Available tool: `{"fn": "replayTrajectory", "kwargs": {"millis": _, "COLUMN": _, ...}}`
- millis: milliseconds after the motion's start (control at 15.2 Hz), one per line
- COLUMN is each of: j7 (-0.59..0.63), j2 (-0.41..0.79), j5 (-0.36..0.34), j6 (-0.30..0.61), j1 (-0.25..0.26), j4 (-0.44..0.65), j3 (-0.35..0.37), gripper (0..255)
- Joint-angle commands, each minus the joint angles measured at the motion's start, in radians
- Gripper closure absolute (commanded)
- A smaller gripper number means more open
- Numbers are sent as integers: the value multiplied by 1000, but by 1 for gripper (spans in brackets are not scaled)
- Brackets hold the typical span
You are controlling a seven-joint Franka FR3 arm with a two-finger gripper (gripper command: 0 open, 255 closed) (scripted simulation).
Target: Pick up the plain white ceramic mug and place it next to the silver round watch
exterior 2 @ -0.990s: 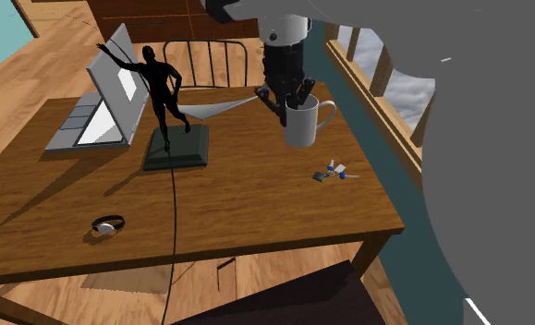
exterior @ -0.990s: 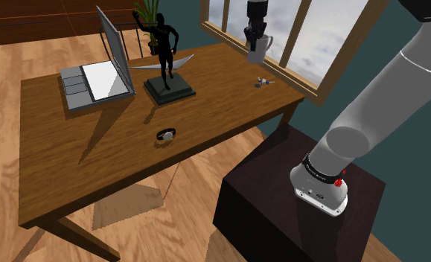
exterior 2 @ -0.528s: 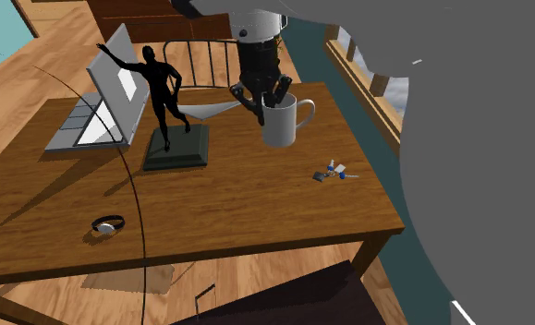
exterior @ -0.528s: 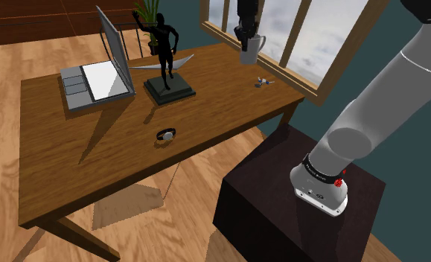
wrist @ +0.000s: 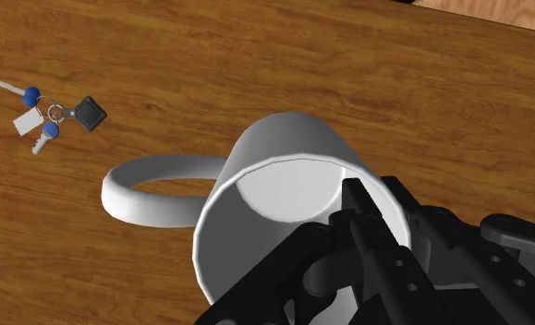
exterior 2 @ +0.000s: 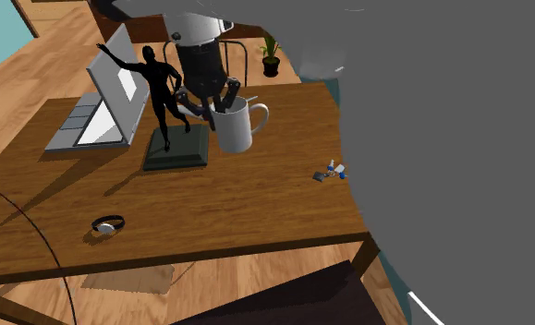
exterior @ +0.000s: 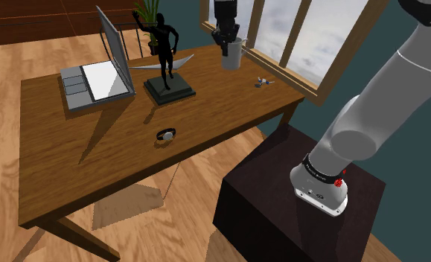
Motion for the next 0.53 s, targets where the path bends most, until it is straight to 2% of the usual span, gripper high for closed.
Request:
{"fn": "replayTrajectory", "kwargs": {"millis": 0, "j7": 45, "j2": 13, "j5": 9, "j6": -2, "j1": 21, "j4": 14, "j3": 23, "gripper": 255}}
{"fn": "replayTrajectory", "kwargs": {"millis": 462, "j7": 200, "j2": 105, "j5": 33, "j6": -22, "j1": 99, "j4": 126, "j3": 103, "gripper": 255}}
